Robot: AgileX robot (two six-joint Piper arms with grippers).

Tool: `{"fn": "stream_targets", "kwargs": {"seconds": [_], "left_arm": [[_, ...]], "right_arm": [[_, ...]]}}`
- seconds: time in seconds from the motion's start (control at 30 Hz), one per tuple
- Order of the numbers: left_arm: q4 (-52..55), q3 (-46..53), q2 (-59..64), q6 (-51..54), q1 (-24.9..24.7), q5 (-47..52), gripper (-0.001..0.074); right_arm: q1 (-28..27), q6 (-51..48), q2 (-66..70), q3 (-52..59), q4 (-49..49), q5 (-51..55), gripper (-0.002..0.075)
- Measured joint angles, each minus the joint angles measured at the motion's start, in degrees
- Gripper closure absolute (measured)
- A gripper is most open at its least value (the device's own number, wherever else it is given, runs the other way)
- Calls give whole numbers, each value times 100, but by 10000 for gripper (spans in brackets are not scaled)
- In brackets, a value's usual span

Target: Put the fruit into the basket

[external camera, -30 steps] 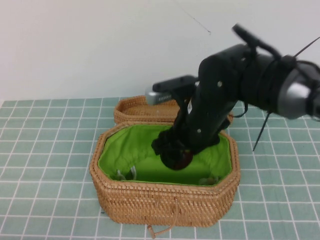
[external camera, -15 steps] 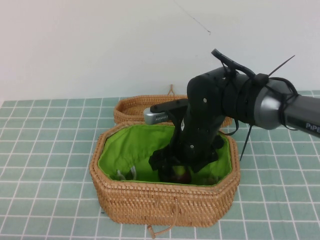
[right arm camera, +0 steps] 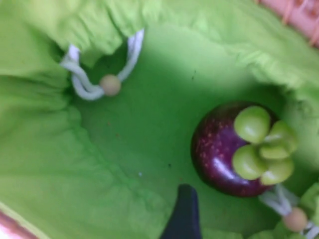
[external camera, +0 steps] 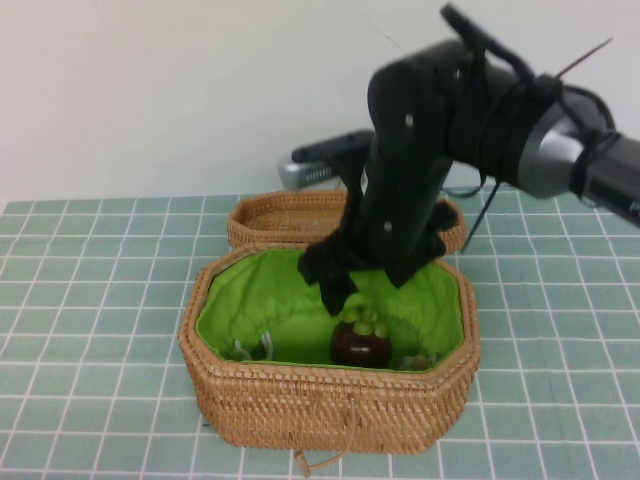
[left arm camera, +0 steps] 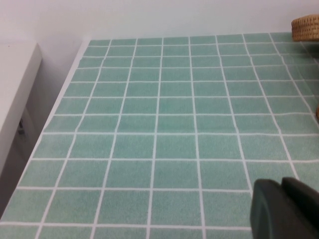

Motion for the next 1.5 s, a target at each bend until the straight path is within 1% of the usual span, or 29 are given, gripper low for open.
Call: {"fn": "stream_targets", "kwargs": {"seconds": [0.07, 0.1, 0.23, 0.3, 0.5, 0.77, 0.87, 1.0, 1.07, 1.17, 1.27, 1.37, 1.5], "left_arm": [[0, 0, 0, 0, 0, 0, 734], [0, 0, 0, 0, 0, 0, 735], [0, 0, 0, 0, 0, 0, 734], [0, 0, 0, 0, 0, 0, 735], [0, 0, 0, 0, 0, 0, 735], [0, 0, 11, 0, 0, 0, 734], [0, 0, 11, 0, 0, 0, 734], [0, 0, 11, 0, 0, 0, 735], [0, 0, 11, 0, 0, 0, 734], [0, 0, 11, 0, 0, 0, 734], [0, 0, 11, 0, 0, 0, 734], [0, 0, 11, 0, 0, 0, 735], [0, 0, 11, 0, 0, 0, 735]], "right_arm": [[0, -34, 0, -232, -68, 170, 236], [0, -47, 0, -357, -130, 300, 296], [0, -120, -134, -625, -254, 421, 606], [0, -162, -229, -707, -393, 421, 732], [0, -286, -798, -740, -1134, 421, 729], [0, -402, -2062, -714, -2048, 421, 729], [0, -316, -2596, -530, -2287, 399, 729], [0, -156, -3395, 112, -2664, 352, 729], [0, -97, -3863, 658, -2749, 352, 729], [0, 240, -4504, 1529, -2728, 418, 729], [0, 260, -4970, 2088, -2713, 418, 729], [0, 260, -5185, 2383, -2713, 418, 729], [0, 246, -5204, 2420, -2698, 418, 729]]}}
